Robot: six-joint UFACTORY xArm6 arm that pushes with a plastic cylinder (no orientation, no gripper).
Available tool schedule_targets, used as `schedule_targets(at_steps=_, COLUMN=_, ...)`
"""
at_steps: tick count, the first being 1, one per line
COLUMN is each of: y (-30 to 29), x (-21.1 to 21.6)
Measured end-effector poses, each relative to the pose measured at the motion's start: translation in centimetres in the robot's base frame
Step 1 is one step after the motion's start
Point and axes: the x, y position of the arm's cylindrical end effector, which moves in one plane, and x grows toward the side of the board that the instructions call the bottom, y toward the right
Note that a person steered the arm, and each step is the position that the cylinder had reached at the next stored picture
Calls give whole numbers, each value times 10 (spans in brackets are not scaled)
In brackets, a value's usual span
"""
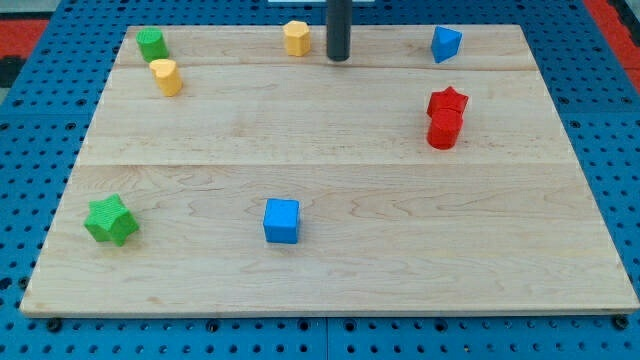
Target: Move the yellow blocks towards the top right corner
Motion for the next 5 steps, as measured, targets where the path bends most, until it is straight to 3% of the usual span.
schedule_targets(at_steps=1, y=106, x=-39)
schedule_targets(at_steps=2, y=131, x=-26)
schedule_targets(at_steps=3, y=128, x=35)
schedule_targets(at_steps=4, y=85, x=44)
schedule_targets(at_steps=5, y=-43, x=38)
